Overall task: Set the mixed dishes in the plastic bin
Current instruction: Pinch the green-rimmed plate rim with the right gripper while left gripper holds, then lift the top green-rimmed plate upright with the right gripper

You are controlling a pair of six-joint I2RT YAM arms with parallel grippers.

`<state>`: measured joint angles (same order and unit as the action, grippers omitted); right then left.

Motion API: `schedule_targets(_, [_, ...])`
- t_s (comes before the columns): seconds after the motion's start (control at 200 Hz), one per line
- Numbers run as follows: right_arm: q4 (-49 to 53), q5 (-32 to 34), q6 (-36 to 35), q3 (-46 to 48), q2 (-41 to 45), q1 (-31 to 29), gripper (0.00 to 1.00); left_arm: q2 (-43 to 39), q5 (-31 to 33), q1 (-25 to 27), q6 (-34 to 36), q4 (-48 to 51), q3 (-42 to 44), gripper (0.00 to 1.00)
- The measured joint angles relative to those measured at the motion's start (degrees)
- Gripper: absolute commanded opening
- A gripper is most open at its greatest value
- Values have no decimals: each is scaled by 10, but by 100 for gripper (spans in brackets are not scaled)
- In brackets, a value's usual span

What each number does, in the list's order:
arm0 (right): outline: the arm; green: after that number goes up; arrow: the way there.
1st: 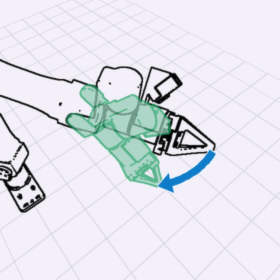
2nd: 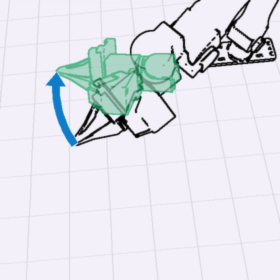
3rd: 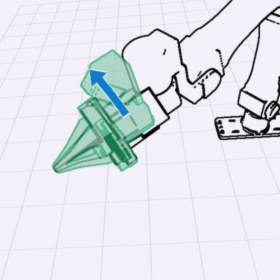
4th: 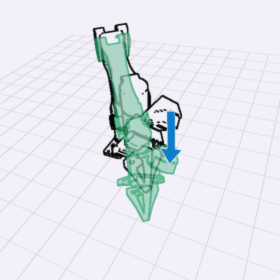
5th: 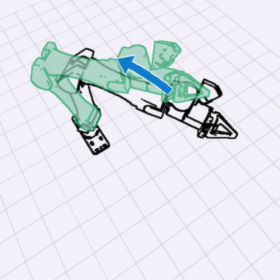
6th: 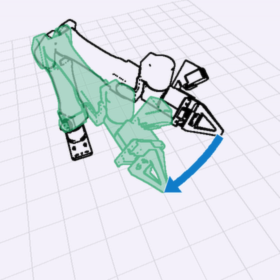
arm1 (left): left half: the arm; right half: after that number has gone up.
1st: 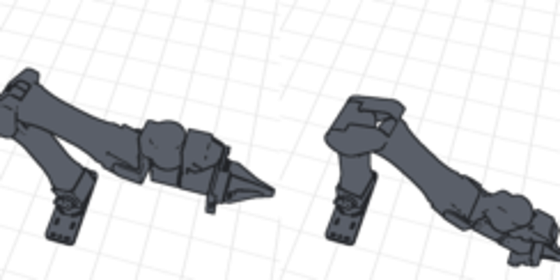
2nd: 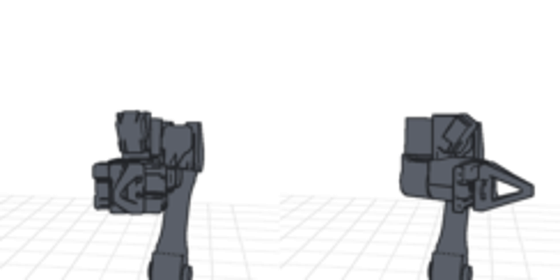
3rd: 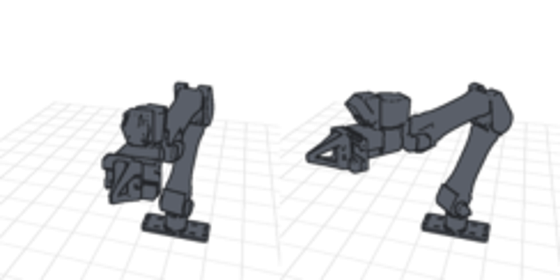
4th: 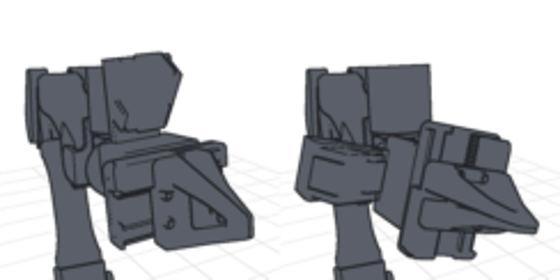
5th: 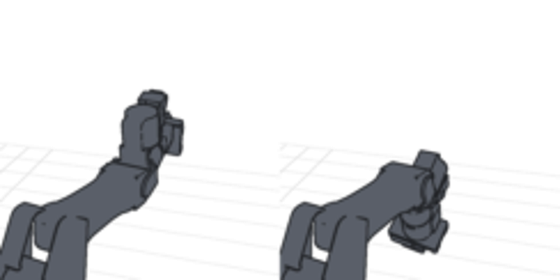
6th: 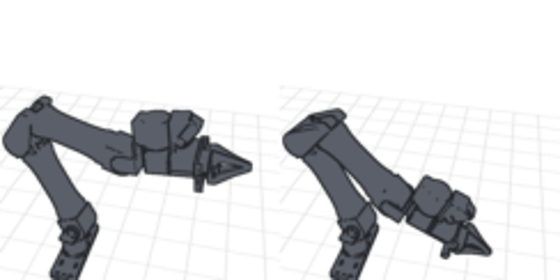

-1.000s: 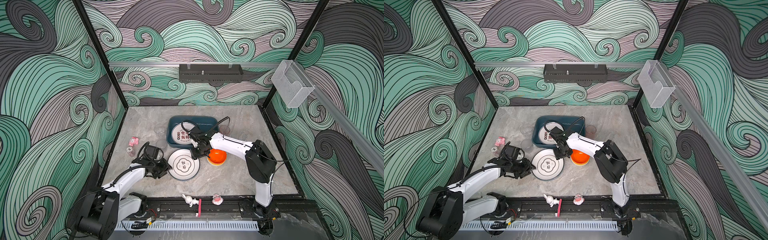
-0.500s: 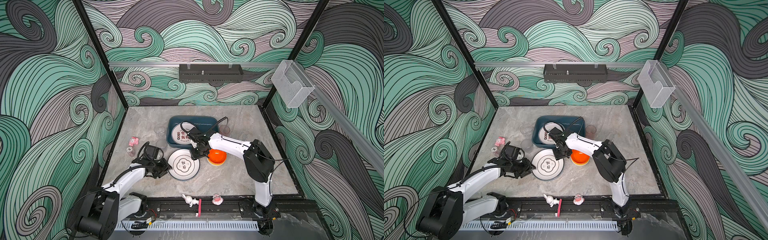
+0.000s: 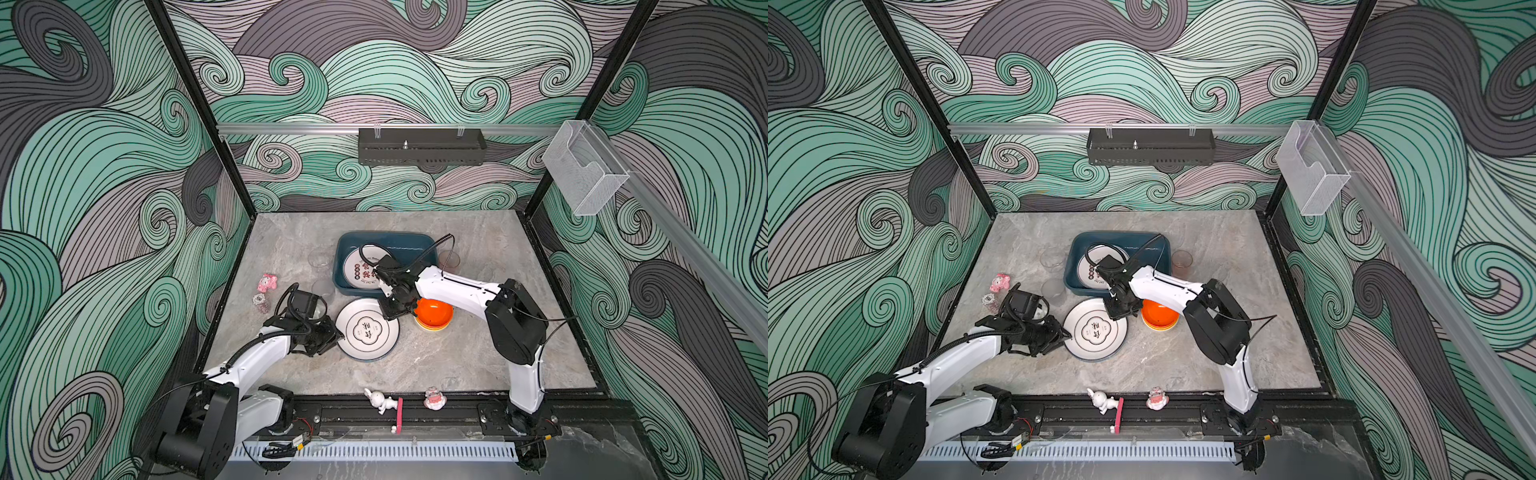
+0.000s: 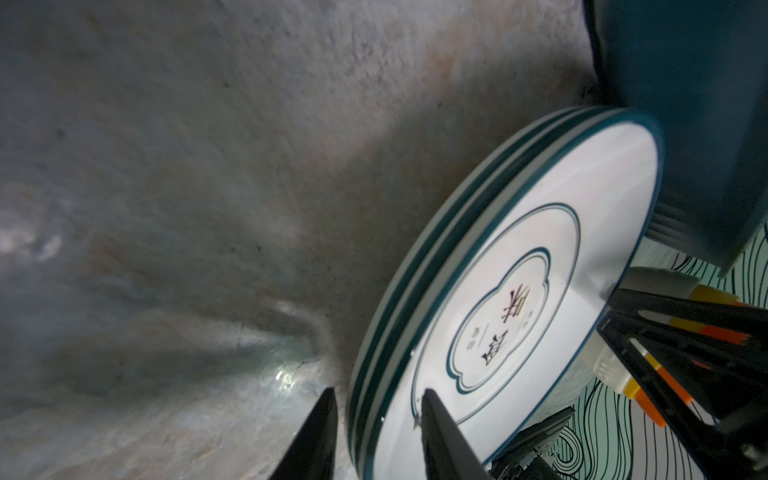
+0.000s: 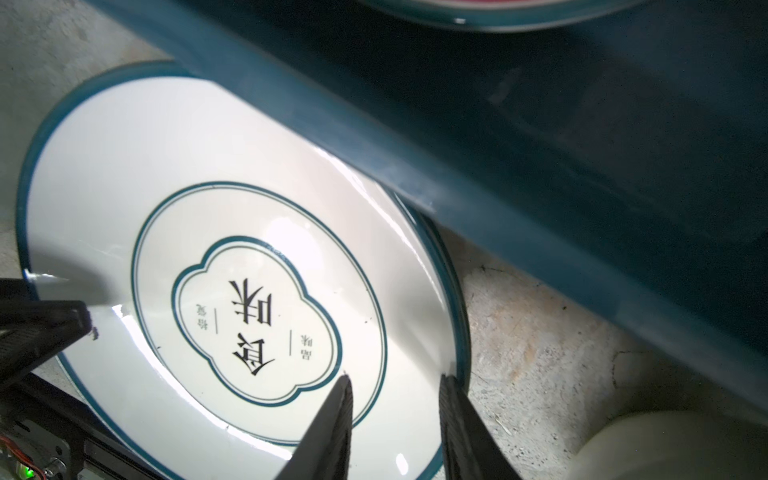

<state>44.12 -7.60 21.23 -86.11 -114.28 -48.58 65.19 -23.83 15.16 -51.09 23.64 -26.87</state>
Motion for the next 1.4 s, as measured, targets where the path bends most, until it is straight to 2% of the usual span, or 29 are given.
schedule_targets(0.36, [1, -1, 0, 0, -2, -2, 44, 0, 0, 0, -1, -2, 0, 35])
schedule_targets(0.876, [10, 40, -3, 0, 14, -3, 54, 0, 0, 0, -2, -1, 4, 35])
schedule_targets(1.401, [12, 30, -9, -6, -5, -3, 40, -9, -2, 0, -5, -1, 4, 35])
